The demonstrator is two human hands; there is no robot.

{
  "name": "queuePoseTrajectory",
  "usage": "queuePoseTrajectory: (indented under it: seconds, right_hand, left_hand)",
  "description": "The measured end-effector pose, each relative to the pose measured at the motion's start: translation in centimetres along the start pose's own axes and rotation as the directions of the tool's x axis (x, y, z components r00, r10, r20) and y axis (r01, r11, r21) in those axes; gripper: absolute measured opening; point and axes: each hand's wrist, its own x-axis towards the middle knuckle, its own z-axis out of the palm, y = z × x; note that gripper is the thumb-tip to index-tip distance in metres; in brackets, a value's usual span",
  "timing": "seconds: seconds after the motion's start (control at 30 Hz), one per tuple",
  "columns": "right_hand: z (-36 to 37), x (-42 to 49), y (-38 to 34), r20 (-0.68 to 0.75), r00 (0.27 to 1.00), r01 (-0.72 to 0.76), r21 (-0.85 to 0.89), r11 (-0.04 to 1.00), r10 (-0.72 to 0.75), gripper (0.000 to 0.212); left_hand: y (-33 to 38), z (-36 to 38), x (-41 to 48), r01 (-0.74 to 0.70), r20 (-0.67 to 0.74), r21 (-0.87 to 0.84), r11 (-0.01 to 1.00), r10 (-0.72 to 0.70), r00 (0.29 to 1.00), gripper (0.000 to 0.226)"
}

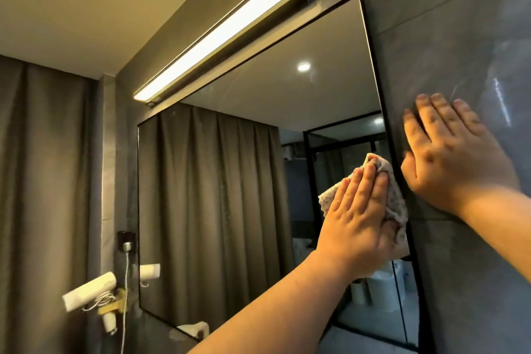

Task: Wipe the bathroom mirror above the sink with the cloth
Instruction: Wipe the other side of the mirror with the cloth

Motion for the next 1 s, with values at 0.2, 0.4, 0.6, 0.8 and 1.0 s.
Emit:
queuePoseTrajectory:
  seconds: [0.2,0.4,0.6,0.8,1.0]
  right_hand:
    - [0.3,-0.1,0.2,-0.030,1.000,0.002,0.030,1.000,-0.001,0.072]
    - [1.3,0.1,0.5,-0.081,0.997,0.021,0.019,1.000,-0.019,0.075]
    - [1.6,0.1,0.6,-0.083,0.996,0.029,0.041,0.999,-0.025,0.076]
    - [1.2,0.0,0.4,-0.054,0.993,0.101,0.007,0.995,-0.100,0.077]
    - [0.9,-0.1,0.4,-0.052,0.992,0.113,-0.038,0.993,-0.115,0.075]
  left_hand:
    - [-1.4,2.3,0.0,0.219,-0.223,-0.101,0.970,-0.237,0.946,0.064]
    - [-7.6,0.6,0.9,0.500,-0.205,-0.252,0.829,-0.550,0.809,0.068]
    - [-14.9,-0.9,-1.9,0.695,-0.193,-0.341,0.632,-0.771,0.606,0.077]
    - [-18.7,0.6,-8.3,0.790,-0.125,-0.471,0.393,-0.916,0.381,0.074]
    - [-20.4,2.3,-13.4,0.795,-0.065,-0.576,0.192,-0.980,0.190,0.061]
